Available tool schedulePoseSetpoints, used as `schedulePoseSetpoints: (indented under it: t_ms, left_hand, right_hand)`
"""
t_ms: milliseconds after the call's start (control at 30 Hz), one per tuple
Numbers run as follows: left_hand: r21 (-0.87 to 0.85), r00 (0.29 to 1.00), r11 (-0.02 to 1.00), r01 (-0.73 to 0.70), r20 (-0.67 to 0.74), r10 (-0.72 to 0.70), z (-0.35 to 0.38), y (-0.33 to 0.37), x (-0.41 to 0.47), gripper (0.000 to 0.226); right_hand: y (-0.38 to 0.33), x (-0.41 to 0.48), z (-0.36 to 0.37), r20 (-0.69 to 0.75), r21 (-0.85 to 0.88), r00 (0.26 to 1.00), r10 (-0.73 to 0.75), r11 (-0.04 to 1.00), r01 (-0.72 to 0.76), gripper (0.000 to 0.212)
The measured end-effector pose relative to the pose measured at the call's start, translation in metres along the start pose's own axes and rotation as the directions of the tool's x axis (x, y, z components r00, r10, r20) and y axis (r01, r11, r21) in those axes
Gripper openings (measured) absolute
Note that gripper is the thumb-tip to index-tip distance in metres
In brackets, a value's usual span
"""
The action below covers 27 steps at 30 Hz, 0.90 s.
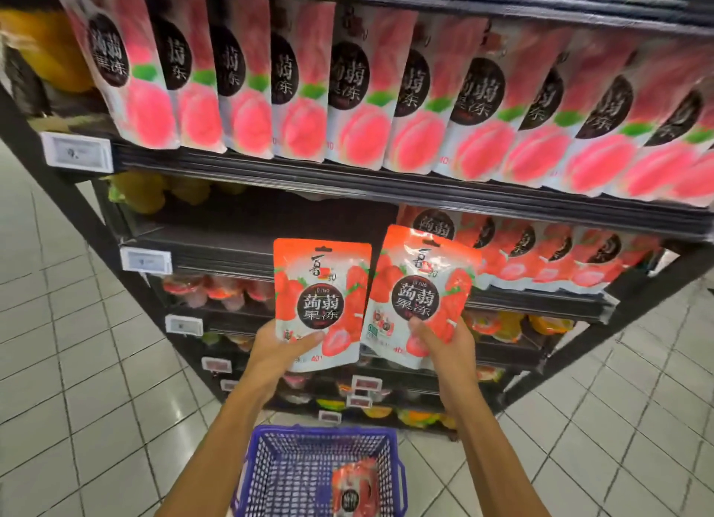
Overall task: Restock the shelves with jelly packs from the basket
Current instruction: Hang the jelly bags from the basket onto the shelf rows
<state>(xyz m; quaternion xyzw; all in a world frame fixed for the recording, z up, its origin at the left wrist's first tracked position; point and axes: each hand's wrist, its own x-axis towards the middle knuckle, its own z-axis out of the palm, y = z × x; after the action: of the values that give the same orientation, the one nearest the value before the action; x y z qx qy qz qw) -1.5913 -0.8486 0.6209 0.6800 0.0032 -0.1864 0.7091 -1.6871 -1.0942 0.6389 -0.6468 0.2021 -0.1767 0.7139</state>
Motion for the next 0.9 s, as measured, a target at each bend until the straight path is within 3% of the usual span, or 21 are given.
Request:
schedulePoseSetpoints:
  t_ms: [200, 300, 367, 500, 667, 900]
  left_hand:
    - [-0.051, 0.999, 0.998, -0.047, 0.025, 0.048, -0.002, 0.002, 0.003, 0.052]
    - [-0.060, 0.995, 0.996, -0.061, 0.070, 0.065, -0.003, 0.007, 0.006, 0.045]
    - [-0.060, 0.993, 0.996, -0.061, 0.095, 0.067, -0.005, 0.014, 0.009, 0.043]
    - [0.000, 0.995, 0.998, -0.061, 0.084, 0.061, -0.012, 0.028, 0.015, 0.063]
    - [0.022, 0.995, 0.998, -0.054, 0.091, 0.052, -0.024, 0.039, 0.025, 0.067]
    - [-0.048, 0.987, 0.996, -0.079, 0.134, 0.085, -0.033, 0.050, 0.036, 0.064]
  right_hand:
    - [-0.010, 0.017, -0.002, 0.040, -0.088, 0.999, -0.036, 0.995, 0.040, 0.031]
    - [-0.018, 0.022, 0.008, 0.036, -0.071, 0.998, -0.050, 0.996, 0.053, 0.037]
    - [-0.022, 0.027, 0.018, 0.015, -0.055, 0.998, -0.066, 0.996, 0.066, 0.029]
    - [-0.032, 0.037, 0.039, -0.020, -0.038, 0.996, -0.084, 0.996, 0.084, 0.026]
    - [-0.041, 0.051, 0.060, -0.087, 0.026, 0.990, -0.114, 0.993, 0.116, 0.029]
    - [-0.040, 0.066, 0.082, -0.203, -0.148, 0.952, -0.227, 0.969, 0.199, 0.030]
